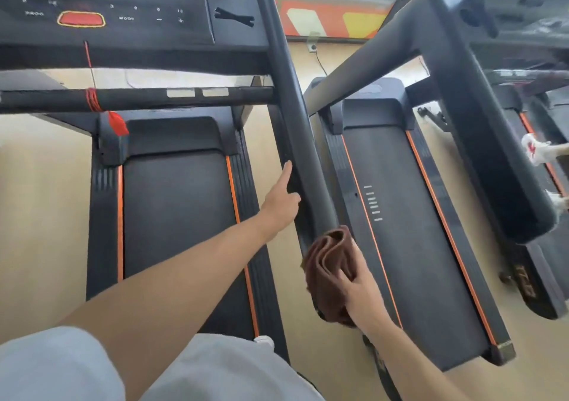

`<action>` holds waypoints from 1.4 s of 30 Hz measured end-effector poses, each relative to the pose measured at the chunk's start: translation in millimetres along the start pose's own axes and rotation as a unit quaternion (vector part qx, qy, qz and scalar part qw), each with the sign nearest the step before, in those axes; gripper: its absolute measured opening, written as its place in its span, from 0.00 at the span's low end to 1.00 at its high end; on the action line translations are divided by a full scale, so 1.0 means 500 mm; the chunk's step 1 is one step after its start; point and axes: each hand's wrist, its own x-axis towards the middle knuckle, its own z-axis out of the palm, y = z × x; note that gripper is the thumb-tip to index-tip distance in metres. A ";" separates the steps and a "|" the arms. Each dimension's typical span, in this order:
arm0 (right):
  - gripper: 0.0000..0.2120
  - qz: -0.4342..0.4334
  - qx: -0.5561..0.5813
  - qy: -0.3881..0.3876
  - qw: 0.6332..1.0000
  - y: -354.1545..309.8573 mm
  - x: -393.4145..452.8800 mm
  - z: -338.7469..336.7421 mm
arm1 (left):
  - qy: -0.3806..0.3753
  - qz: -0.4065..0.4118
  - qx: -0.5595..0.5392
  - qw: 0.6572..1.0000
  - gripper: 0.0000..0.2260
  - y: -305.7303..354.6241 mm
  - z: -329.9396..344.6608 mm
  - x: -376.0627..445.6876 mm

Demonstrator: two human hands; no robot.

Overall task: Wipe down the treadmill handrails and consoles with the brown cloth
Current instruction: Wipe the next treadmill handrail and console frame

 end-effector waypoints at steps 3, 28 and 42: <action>0.39 -0.055 -0.165 0.036 0.984 0.042 -0.022 0.010 | -0.004 0.002 0.000 1.000 0.34 -0.045 0.026 -0.035; 0.38 -0.204 -0.385 0.126 0.891 -0.297 0.360 0.158 | 0.003 -0.047 -0.076 0.996 0.19 -0.047 -0.136 0.046; 0.30 -0.183 -0.297 0.116 0.930 -0.465 0.523 0.187 | 0.010 -0.054 -0.017 0.998 0.17 -0.001 -0.311 0.132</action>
